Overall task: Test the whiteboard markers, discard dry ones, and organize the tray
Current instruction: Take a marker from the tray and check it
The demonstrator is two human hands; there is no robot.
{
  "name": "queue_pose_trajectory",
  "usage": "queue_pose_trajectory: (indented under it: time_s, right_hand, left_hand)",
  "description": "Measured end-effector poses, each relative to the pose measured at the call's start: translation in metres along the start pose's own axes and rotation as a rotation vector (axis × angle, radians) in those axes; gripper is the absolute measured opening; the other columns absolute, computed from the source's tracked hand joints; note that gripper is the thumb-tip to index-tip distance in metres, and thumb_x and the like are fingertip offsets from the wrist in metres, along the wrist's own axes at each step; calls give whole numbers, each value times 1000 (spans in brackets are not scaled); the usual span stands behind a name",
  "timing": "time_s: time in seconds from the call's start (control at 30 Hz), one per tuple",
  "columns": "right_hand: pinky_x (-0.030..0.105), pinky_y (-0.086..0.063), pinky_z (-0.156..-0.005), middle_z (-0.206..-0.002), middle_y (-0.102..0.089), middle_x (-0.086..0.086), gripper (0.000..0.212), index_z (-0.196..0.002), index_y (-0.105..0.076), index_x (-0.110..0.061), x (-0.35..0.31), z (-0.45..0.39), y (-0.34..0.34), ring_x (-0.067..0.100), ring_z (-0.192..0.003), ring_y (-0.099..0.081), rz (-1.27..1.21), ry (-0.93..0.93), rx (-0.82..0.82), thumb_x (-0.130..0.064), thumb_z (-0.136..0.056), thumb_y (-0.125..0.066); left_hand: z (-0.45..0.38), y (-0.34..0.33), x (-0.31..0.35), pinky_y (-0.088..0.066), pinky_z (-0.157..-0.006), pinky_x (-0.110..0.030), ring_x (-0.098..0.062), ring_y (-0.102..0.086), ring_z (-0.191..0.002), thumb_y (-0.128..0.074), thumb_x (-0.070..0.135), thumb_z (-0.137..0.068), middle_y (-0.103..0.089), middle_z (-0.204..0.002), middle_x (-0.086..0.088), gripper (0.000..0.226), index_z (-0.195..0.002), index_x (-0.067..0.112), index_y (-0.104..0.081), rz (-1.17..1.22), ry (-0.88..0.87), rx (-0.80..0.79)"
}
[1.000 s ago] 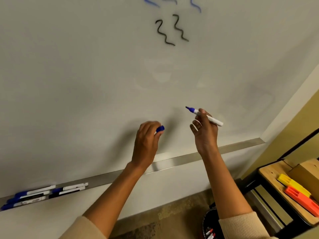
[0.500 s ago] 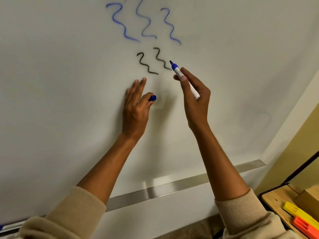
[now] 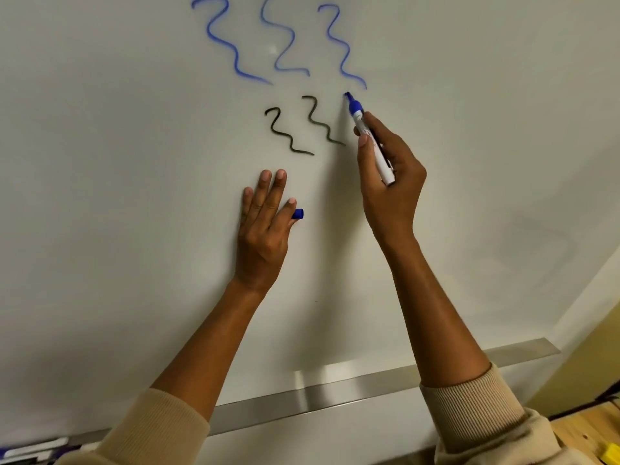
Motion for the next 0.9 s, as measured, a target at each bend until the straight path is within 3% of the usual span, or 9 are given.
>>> queue_pose_trajectory:
  time_s: [0.23, 0.43, 0.53, 0.63, 0.8, 0.9]
  right_hand:
    - [39, -56, -87, -108, -74, 0, 27, -119, -71, -7, 13, 17, 11, 16, -98, -69, 59, 2, 28, -10, -94, -61]
    - [42, -56, -89, -107, -75, -2, 26, -117, -72, -13, 21, 27, 34, 16, -101, -70, 26, -154, 6, -15, -94, -61]
    - [36, -56, -90, -108, -75, -1, 24, -116, -73, -13, 21, 28, 53, 14, -101, -70, -22, -279, 63, -18, -95, -62]
    - [26, -55, -87, -107, -75, 9, 24, -117, -71, -7, 22, 43, 70, 19, -98, -73, -222, -404, 79, -17, -98, -62]
    - [61, -46, -102, -93, -76, 12, 32, -103, -77, -15, 34, 106, 76, 40, -99, -69, -411, -572, -139, -31, -102, -49]
    - [63, -44, -104, -89, -75, 17, 49, -98, -78, -14, 37, 145, 77, 42, -100, -68, -446, -677, -249, -52, -97, -47]
  left_hand:
    - [2, -3, 0, -27, -116, -56, -41, -37, -138, -67, 12, -92, -47, -143, -22, 24, -114, 0, -67, -25, -9, 4]
    - [0, 1, 6, -25, -117, -55, -42, -38, -137, -64, 11, -93, -47, -143, -21, 25, -116, 1, -65, 4, 29, -15]
    - [-3, 6, 11, -25, -118, -54, -39, -36, -140, -64, 13, -94, -44, -146, -18, 23, -113, 2, -65, 41, 87, -44]
    - [-4, 15, 19, -27, -117, -55, -36, -32, -143, -64, 12, -94, -43, -148, -17, 16, -104, 1, -67, 110, 164, -92]
    - [23, 34, 41, -39, -113, -39, -29, -35, -143, -68, 5, -89, -48, -145, -15, 16, -104, -2, -66, 275, 299, -168]
    - [55, 41, 52, -44, -108, -38, -25, -46, -135, -71, 5, -86, -57, -136, -12, 23, -109, 1, -67, 324, 364, -236]
Point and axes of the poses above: each hand's wrist, its own z-axis away from the middle knuckle, its own y-axis out of the back of the hand, x = y × z, the point moved 2 cm from there along -z, towards the middle knuckle
